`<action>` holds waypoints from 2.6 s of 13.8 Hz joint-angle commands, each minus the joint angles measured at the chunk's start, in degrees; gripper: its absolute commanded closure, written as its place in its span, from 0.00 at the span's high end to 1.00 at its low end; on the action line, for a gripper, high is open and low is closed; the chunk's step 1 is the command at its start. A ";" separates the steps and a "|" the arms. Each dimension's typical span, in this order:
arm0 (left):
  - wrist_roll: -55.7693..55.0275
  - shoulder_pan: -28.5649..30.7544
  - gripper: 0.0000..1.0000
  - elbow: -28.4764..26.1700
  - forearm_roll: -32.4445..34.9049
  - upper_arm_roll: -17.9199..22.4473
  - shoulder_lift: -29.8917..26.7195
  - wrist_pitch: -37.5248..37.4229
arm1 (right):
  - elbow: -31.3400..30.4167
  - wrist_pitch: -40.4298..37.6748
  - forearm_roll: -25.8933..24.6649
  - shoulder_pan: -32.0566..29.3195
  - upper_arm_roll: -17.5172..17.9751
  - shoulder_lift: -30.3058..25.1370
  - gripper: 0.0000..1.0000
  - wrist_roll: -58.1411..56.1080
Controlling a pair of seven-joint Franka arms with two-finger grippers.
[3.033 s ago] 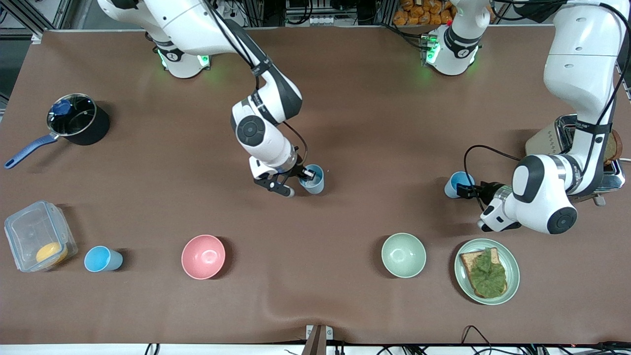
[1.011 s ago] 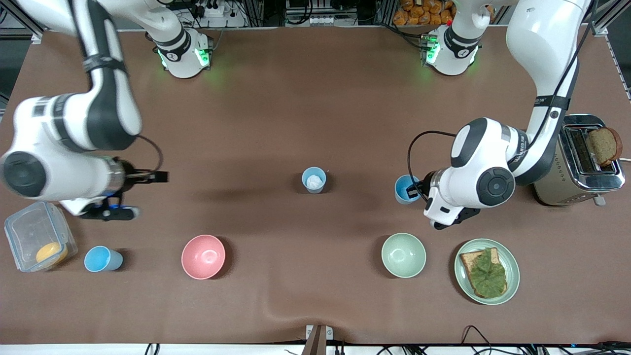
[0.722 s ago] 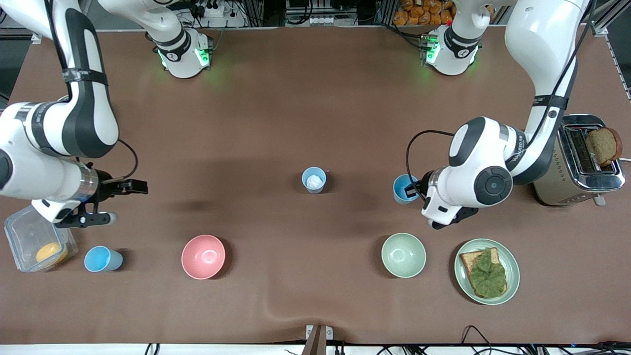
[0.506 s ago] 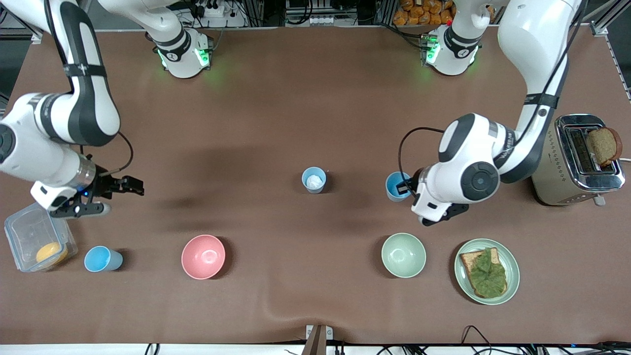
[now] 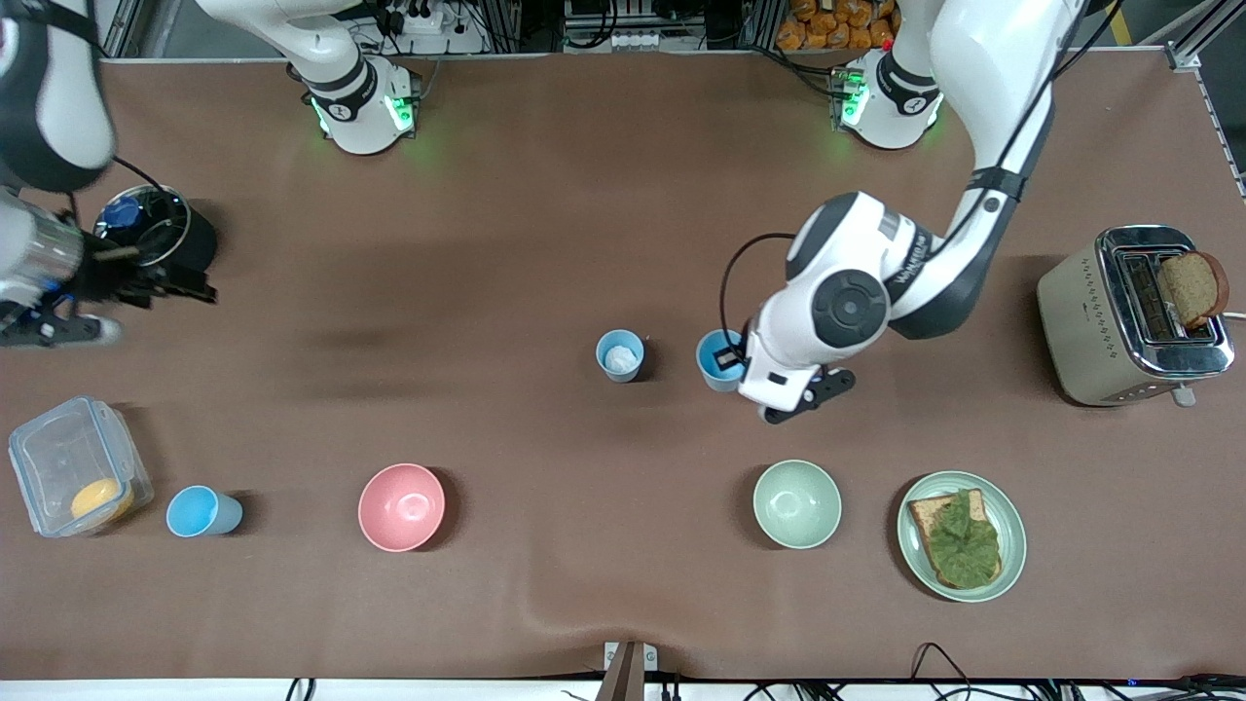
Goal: Stack blue cups with both arms
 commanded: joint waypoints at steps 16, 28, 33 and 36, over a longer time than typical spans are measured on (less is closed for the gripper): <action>-10.68 -10.39 0.00 2.31 -6.61 -1.29 7.99 10.30 | 19.20 -3.79 -5.24 -4.49 4.89 4.66 1.00 -0.35; -8.22 -9.96 0.04 2.75 -6.34 0.20 8.70 13.20 | 17.62 -4.93 -2.08 -4.74 6.73 4.58 1.00 0.09; -7.43 -10.40 1.00 2.84 -5.29 0.46 7.74 14.52 | 17.27 -5.20 -2.17 -5.54 8.41 4.58 1.00 0.09; -7.16 -9.61 1.00 2.84 -0.84 0.82 4.41 14.35 | 17.27 -4.84 -2.25 -5.54 8.41 5.01 1.00 0.09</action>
